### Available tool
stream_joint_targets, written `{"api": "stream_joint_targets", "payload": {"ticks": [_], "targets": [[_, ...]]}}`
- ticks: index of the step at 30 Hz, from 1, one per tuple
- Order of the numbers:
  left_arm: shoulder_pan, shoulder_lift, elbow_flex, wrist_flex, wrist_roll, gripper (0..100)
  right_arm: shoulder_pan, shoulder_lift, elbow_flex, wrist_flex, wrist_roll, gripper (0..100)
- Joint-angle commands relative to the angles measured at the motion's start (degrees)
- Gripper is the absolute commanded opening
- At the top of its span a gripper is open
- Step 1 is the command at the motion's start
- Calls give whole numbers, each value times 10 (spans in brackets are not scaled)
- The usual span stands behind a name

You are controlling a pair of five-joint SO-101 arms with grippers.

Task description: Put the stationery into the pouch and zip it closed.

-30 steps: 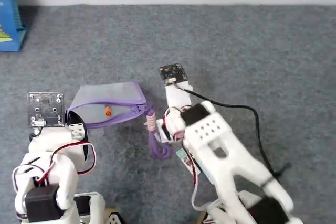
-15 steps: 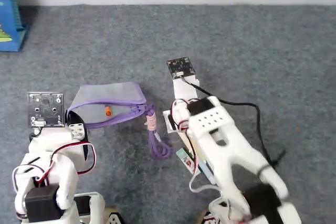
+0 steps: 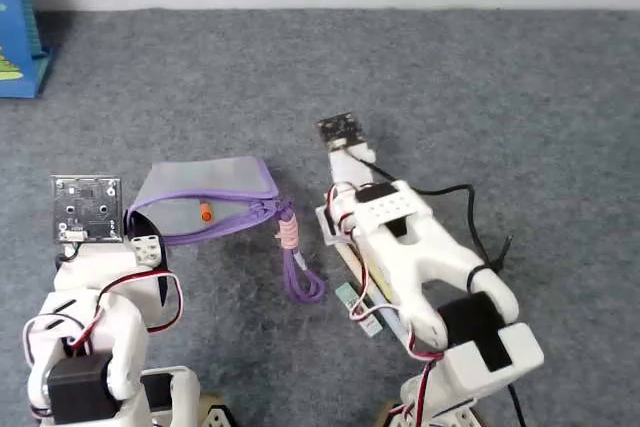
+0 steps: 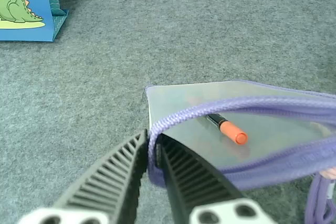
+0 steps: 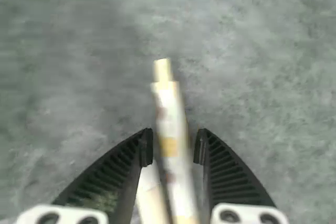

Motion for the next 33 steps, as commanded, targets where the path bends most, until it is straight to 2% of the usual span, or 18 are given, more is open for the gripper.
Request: {"api": "stream_joint_targets", "payload": {"ticks": [1,5,12,24,29,33], "targets": [[-5,2,-4,-3,6,12,22,14,-31,-8,24,129],[-5,3,-4,-3,6,12,23,10,-32,10,33,0],[-5,4,-4,-3,6,12,24,-94,-28,104,60,7],[-5,4,-4,-3,6,12,39,-438,-27,299,58,7],[-5,4,-4,-3,6,12,-28,-582,0,307,58,7],[-5,4,-4,-3,6,12,-101,-699,53,269,57,7]]}}
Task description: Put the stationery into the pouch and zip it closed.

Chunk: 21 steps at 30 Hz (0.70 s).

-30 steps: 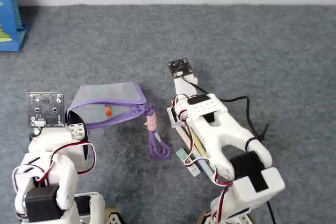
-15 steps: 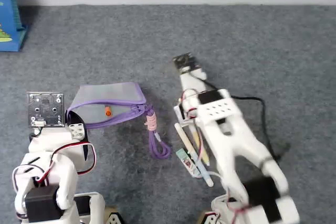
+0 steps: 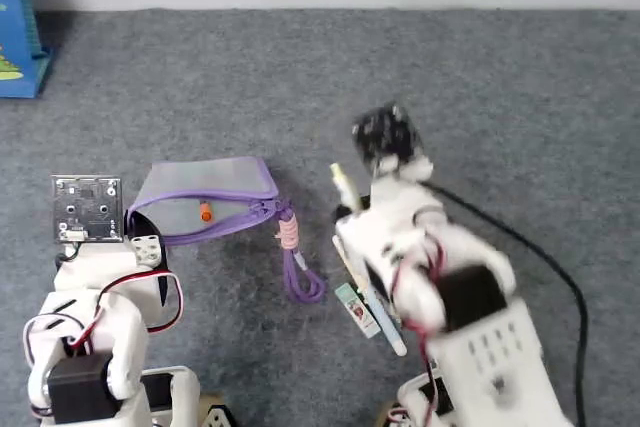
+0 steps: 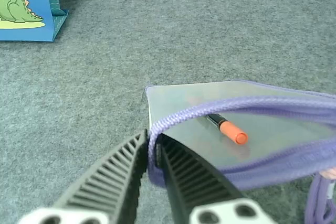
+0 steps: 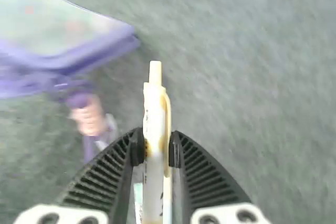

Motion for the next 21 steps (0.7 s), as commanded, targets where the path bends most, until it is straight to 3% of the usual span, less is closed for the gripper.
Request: {"api": "stream_joint_targets", "payload": {"ticks": [1,10,15,21], "targets": [[-5,4,-4,-3,6,12,-62,-113,33,-45,3,7],[-5,4,-4,-2,6,12,-174,-291,139,-228,4,7],[-5,4,-4,-2,6,12,-239,-332,193,-380,4,7],[-5,4,-3,-2,6,12,-269,-329,235,-560,4,7]]}}
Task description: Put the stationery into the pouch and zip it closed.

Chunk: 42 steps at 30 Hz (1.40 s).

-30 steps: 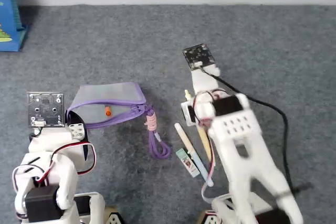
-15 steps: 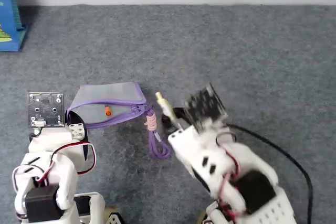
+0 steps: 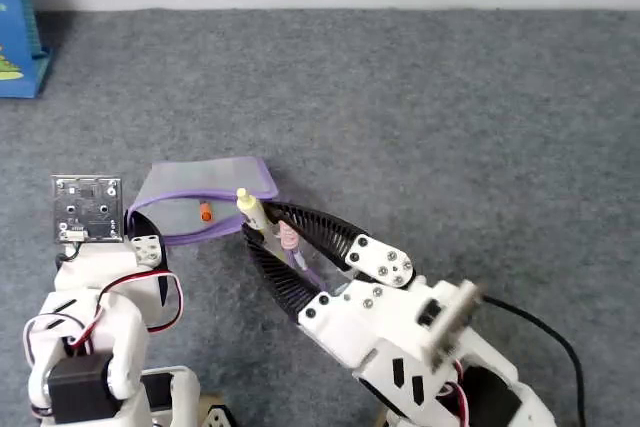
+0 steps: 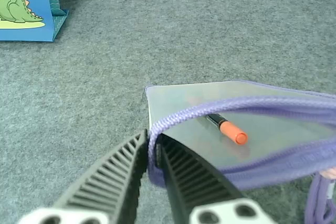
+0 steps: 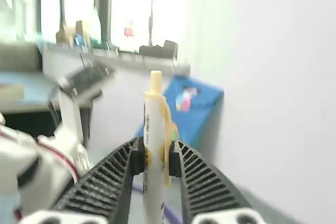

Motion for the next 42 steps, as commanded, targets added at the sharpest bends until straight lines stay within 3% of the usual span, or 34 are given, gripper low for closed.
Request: {"api": "stream_joint_targets", "payload": {"ticks": [1,17,27,36,42], "targets": [[-5,4,-3,-2,6,12,-16,7,13,-117,4,7],[-6,4,-3,-2,6,12,-13,285,58,-515,-34,7],[-6,4,-3,-1,6,12,49,464,102,-727,-36,7],[-6,4,-3,-2,6,12,47,506,167,-754,-30,13],[-6,4,-3,-2,6,12,45,439,180,-628,14,225]]}}
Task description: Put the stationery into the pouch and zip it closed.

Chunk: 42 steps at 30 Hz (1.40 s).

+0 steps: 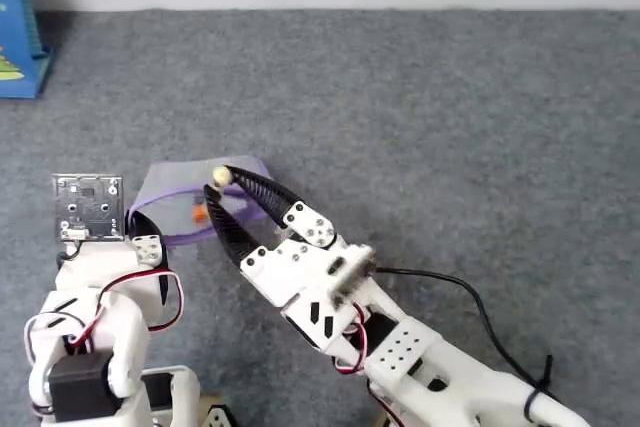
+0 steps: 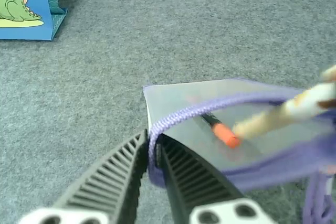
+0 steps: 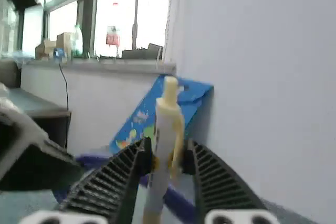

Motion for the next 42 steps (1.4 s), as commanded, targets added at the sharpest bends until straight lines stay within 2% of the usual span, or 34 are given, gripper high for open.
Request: {"api": "stream_joint_targets", "payload": {"ticks": [1,7,12,14,19,21,24,30,37,42], "targets": [[-6,2,-3,-2,6,12,5,-60,-10,87,12,239],[-6,2,-3,-2,6,12,-3,-193,-11,218,11,186],[-6,2,-3,-2,6,12,18,-327,-11,414,11,180],[-6,2,-3,-2,6,12,42,-374,-18,514,8,180],[-6,2,-2,-2,6,12,151,-449,-73,802,-88,180],[-6,2,-2,-2,6,12,184,-451,-91,886,-92,180],[-5,-1,3,-4,6,12,197,-450,-91,969,-92,180],[-5,0,3,-4,6,12,199,-385,-59,1002,-67,180],[-5,1,3,-4,6,12,200,-190,-62,911,-63,180],[-5,1,3,-4,6,12,211,-29,-127,878,-67,180]]}}
